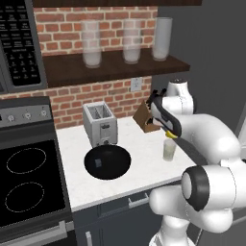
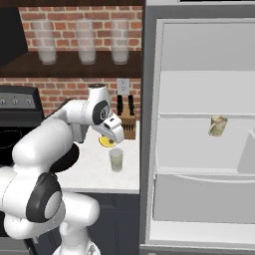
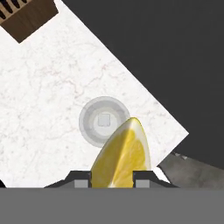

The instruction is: Grab a lemon wedge from the fridge and one ice cube from the ice bowl, and put them in the glass of lemonade.

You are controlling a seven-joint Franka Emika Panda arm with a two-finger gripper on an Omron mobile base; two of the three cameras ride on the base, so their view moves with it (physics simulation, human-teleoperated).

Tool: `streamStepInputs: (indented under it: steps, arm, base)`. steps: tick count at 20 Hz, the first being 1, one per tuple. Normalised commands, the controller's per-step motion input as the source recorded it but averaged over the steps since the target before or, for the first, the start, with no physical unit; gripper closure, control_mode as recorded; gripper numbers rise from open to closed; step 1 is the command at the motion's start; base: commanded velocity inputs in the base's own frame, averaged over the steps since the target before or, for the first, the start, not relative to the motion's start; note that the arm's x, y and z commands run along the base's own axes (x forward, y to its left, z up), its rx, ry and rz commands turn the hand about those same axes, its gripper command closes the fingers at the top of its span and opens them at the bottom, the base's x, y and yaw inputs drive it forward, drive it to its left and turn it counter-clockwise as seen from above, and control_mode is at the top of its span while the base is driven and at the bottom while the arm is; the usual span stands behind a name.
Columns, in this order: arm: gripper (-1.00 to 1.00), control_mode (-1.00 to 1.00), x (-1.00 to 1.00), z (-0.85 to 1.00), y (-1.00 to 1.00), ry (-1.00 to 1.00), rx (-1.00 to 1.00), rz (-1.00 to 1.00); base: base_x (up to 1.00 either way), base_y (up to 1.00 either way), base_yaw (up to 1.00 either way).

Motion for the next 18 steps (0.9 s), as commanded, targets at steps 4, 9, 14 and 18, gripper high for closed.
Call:
streamStepInputs:
  steps: [4, 9, 14, 18]
  arm:
    - [1.00, -1.00, 0.03, -0.15, 0.00, 0.00, 0.00, 0.00]
    - [1.00, -1.00, 0.07, -0.14, 0.00, 0.00, 0.00, 0.00]
    - [1.00, -1.00, 0.16, -0.05, 0.00, -0.01, 0.00, 0.00]
    - [1.00, -1.00, 0.18, 0.00, 0.00, -0.03, 0.00, 0.01]
  base:
    - [0.00, 0.00, 0.00]
    - [0.00, 0.00, 0.00]
    - [0.00, 0.00, 0.00]
    - [0.00, 0.00, 0.00]
